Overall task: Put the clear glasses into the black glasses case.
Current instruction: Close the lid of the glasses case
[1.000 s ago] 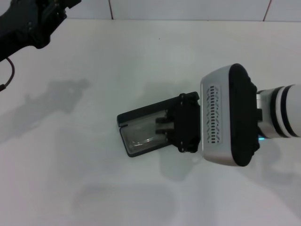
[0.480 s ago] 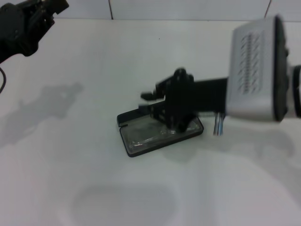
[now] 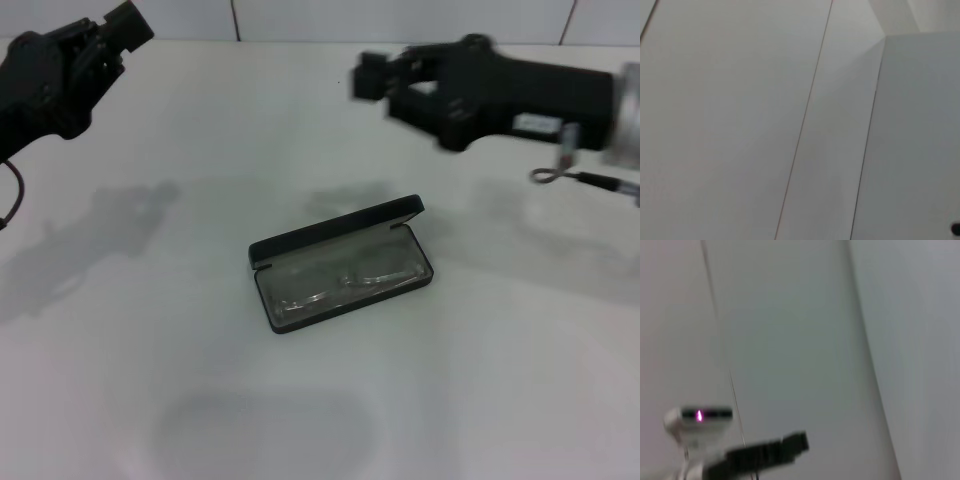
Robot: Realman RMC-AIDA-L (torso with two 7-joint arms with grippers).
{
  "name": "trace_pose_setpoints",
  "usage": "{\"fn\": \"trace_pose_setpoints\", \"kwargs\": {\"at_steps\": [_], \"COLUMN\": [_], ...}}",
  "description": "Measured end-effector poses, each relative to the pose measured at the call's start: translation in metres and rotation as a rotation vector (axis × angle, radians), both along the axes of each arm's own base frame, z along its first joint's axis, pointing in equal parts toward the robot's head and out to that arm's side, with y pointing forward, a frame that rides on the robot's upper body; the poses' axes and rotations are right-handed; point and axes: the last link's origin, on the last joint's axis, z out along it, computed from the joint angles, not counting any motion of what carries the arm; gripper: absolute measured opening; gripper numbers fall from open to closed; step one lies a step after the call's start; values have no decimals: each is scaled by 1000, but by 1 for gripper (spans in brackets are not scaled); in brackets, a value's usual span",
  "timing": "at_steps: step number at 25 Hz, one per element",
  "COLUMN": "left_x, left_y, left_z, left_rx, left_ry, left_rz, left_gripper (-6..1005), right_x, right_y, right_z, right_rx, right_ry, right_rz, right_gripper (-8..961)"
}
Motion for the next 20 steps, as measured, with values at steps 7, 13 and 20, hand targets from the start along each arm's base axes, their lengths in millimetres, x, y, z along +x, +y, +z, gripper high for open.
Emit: {"fn": "trace_pose_setpoints", "kwargs": {"at_steps": [7,13,20], "left_x": [1,0,4], "left_y": [0,0,3], "left_z": [-4,-12,-20], "left_rx": [-11,-55,-103], "left_ry": [15,63,109], "left_rz": [-6,-11,-28], "left_gripper": [50,50,51], "right_x": [43,64,71], "right_y": [6,5,0], "right_z": [21,19,15], "right_rx": [-76,-41,-53], "right_ry": [237,238,238], "right_rz": [-101,-140,-143], "right_gripper": [207,214,222]}}
